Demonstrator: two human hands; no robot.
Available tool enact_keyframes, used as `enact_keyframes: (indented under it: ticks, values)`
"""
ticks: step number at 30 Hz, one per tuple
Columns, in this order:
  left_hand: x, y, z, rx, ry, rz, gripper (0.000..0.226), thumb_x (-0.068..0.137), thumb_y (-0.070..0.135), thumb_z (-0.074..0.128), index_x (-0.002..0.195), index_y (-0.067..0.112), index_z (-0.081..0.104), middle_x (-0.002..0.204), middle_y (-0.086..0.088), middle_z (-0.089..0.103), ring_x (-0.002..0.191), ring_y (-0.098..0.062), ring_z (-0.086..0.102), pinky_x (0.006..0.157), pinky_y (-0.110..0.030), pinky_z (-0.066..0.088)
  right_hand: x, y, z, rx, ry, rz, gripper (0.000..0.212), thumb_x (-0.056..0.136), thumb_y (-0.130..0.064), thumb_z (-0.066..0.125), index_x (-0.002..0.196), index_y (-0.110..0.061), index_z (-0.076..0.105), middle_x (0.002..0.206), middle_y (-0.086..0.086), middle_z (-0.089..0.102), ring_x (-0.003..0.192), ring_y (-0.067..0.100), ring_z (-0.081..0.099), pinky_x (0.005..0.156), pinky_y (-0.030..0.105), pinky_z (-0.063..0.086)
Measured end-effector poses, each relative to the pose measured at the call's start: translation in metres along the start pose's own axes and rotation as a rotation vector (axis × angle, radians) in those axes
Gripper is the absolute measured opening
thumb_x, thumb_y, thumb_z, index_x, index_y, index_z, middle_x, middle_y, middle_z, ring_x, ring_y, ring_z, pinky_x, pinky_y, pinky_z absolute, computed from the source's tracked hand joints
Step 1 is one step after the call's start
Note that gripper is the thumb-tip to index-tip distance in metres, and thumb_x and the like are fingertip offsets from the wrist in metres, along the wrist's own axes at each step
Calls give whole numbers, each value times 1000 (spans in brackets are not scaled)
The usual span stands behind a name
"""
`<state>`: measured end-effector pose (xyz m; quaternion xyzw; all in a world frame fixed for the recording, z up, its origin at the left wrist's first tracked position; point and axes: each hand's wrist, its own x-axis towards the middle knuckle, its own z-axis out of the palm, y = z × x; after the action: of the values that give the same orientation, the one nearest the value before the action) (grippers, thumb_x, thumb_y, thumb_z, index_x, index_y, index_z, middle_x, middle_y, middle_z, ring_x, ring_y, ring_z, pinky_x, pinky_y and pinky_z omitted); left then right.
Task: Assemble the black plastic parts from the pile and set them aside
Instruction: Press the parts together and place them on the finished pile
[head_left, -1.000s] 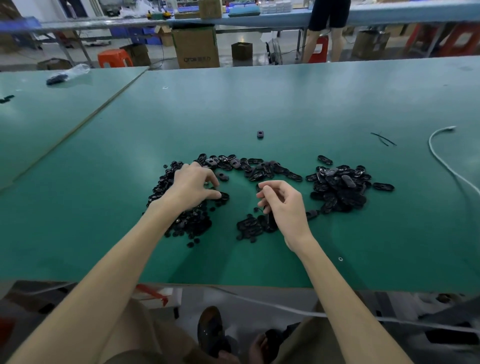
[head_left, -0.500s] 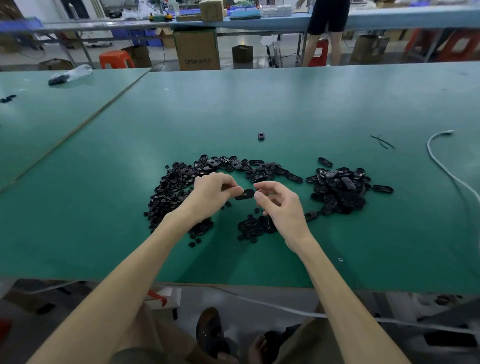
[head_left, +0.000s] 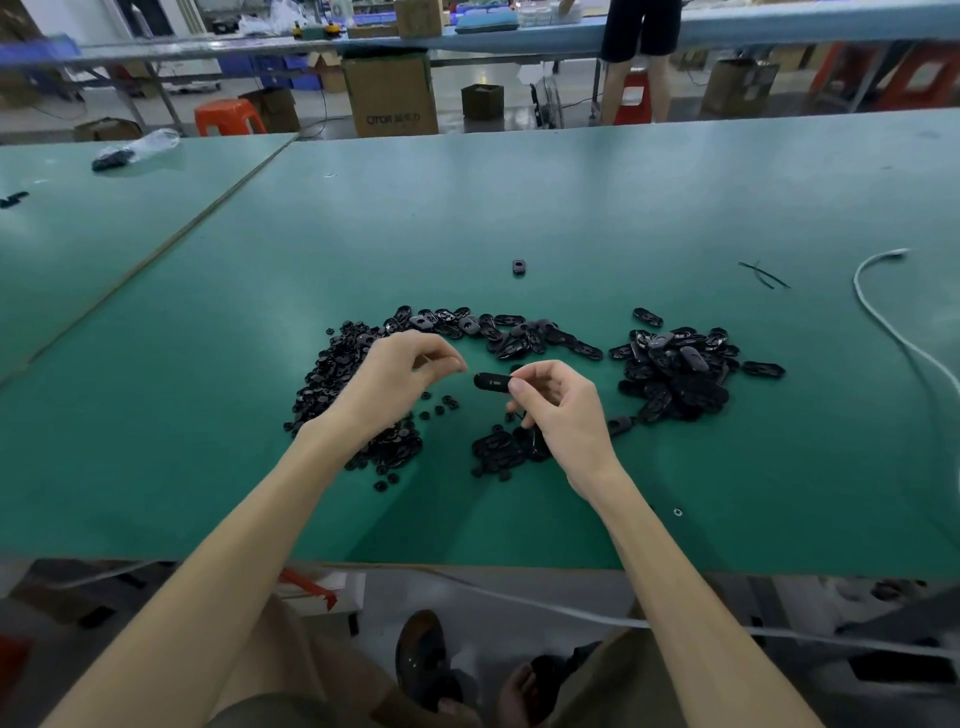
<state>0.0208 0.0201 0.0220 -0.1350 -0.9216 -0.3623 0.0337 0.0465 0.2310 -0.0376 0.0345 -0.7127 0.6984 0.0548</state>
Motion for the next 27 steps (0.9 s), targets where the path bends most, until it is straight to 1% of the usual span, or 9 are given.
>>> enact_keyframes:
  ticks: [3, 6, 10, 14, 18, 23, 24, 25, 27]
  values:
    - [3, -8, -8, 112, -63, -23, 3, 95, 21, 74, 96, 24, 74, 92, 11, 67, 81, -3, 61, 73, -14, 43, 0, 0, -1, 8, 12, 10, 5, 98, -8, 70, 97, -13, 69, 84, 0, 74, 76, 11, 71, 66, 28, 57]
    - [5, -12, -7, 238, -168, -5, 7, 92, 20, 77, 94, 26, 74, 94, 10, 65, 85, 0, 59, 75, -15, 41, -1, -1, -1, -3, 5, 12, 5, 98, -8, 70, 97, -13, 69, 86, 2, 74, 75, 11, 71, 66, 29, 57]
    - [6, -13, 3, 315, -198, 18, 8, 92, 22, 78, 96, 27, 73, 95, 8, 60, 85, -3, 57, 80, -25, 47, 0, -1, -1, -18, 6, 7, 6, 97, -7, 71, 97, -13, 69, 84, 1, 74, 74, 11, 71, 66, 28, 57]
    - [2, -11, 10, 358, -163, 54, 5, 94, 25, 75, 96, 25, 71, 95, 9, 57, 82, -5, 54, 80, -25, 43, -1, -1, -1, -23, 3, 7, 6, 97, -7, 71, 97, -13, 70, 83, 0, 74, 73, 9, 70, 65, 26, 57]
    - [-2, -11, 12, 448, -124, 128, 7, 98, 26, 70, 100, 19, 72, 104, 3, 62, 93, -18, 57, 90, -33, 46, -1, -2, -1, -29, 0, 8, 7, 97, -7, 71, 97, -13, 69, 83, 1, 74, 72, 9, 70, 65, 25, 57]
    - [-6, -11, 15, 541, -60, 182, 19, 105, 29, 59, 111, 17, 73, 112, 2, 63, 101, -19, 60, 103, -34, 38, -1, -2, -1, -23, 18, 6, 7, 97, -7, 71, 96, -13, 69, 82, 2, 73, 69, 7, 69, 63, 22, 55]
    - [-6, -10, 15, 525, -42, 172, 19, 105, 28, 58, 111, 17, 72, 111, 3, 63, 97, -18, 61, 102, -34, 37, -1, -2, -1, -20, 22, 7, 6, 97, -7, 71, 97, -12, 69, 82, 2, 73, 69, 6, 69, 63, 21, 55]
    - [-7, -9, 16, 469, -16, 149, 19, 106, 28, 57, 109, 16, 71, 108, 3, 63, 92, -16, 61, 98, -32, 41, -1, -2, -1, -17, 26, 8, 6, 97, -6, 71, 97, -12, 69, 82, 2, 73, 69, 7, 69, 62, 21, 55]
    - [-6, -3, 18, 242, 39, 42, 16, 106, 25, 57, 103, 15, 68, 94, 5, 64, 78, -8, 59, 78, -24, 46, 0, -2, -1, -8, 32, 7, 6, 97, -7, 71, 97, -12, 70, 83, 1, 74, 70, 7, 69, 62, 21, 55]
